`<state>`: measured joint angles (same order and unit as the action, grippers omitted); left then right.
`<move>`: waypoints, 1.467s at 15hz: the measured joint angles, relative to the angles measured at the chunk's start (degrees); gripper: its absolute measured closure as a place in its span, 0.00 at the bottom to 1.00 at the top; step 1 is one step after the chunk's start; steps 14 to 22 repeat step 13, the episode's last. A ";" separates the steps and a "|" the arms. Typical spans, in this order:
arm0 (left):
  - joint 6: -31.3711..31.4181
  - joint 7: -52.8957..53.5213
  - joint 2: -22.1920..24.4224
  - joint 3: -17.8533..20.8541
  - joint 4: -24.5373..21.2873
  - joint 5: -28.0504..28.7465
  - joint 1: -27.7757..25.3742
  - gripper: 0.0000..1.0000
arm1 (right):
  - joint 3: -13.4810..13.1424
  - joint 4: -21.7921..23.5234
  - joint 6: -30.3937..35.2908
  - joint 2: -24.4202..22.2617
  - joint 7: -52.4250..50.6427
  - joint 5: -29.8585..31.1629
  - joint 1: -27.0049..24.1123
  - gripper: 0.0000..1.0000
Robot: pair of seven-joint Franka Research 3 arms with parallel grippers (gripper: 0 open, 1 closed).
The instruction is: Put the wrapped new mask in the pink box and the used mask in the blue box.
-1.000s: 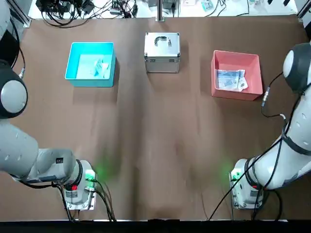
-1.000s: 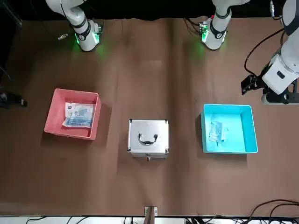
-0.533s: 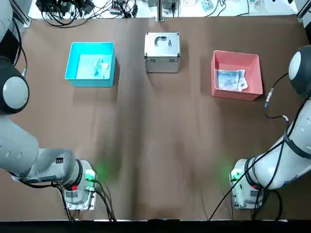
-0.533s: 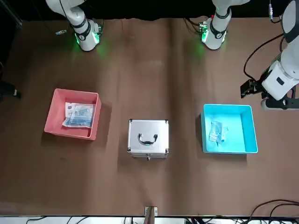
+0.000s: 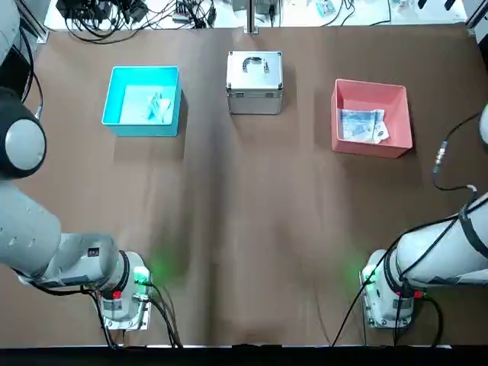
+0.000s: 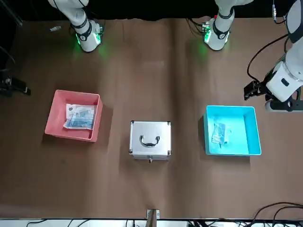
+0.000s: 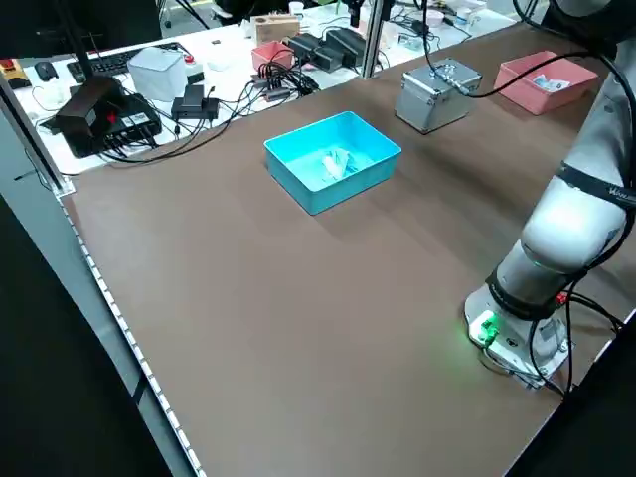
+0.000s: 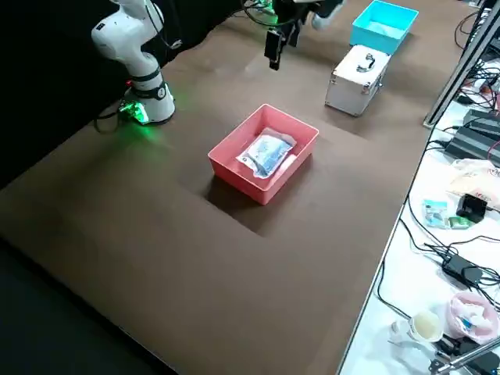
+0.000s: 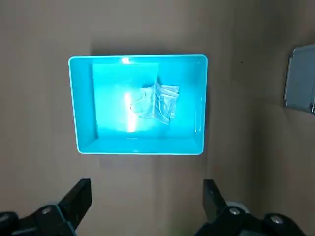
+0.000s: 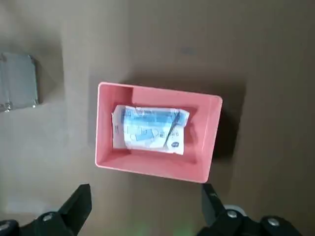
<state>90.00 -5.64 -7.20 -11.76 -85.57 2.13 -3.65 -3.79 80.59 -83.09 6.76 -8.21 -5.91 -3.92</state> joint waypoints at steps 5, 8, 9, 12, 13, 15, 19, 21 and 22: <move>0.05 -0.04 0.00 0.50 0.26 0.00 -0.14 0.00 | 2.59 6.36 -4.14 -6.65 0.97 0.86 -2.24 0.02; 0.05 -0.05 0.00 0.63 0.30 0.00 -0.15 0.00 | 2.70 6.36 -4.14 -6.86 1.11 1.50 -2.41 0.02; 0.05 -0.05 0.00 0.65 0.30 0.00 -0.15 0.00 | 2.69 6.35 -4.12 -6.86 1.19 1.58 -2.60 0.02; 0.06 -0.05 0.00 0.69 0.31 -0.01 -0.62 0.00 | 2.64 6.35 -2.70 -6.72 1.22 2.70 -2.96 0.02; 0.07 -0.05 0.00 0.70 0.32 -0.01 -1.07 0.00 | 2.64 6.36 -2.17 -6.61 1.22 3.00 -2.96 0.02; 0.07 -0.05 0.00 0.70 0.32 -0.01 -1.07 0.00 | 2.64 6.36 -2.17 -6.61 1.22 3.00 -2.96 0.02; 0.07 -0.05 0.00 0.70 0.32 -0.01 -1.07 0.00 | 2.64 6.36 -2.17 -6.61 1.22 3.00 -2.96 0.02; 0.07 -0.05 0.00 0.70 0.32 -0.01 -1.07 0.00 | 2.64 6.36 -2.17 -6.61 1.22 3.00 -2.96 0.02; 0.07 -0.05 0.00 0.70 0.32 -0.01 -1.07 0.00 | 2.64 6.36 -2.17 -6.61 1.22 3.00 -2.96 0.02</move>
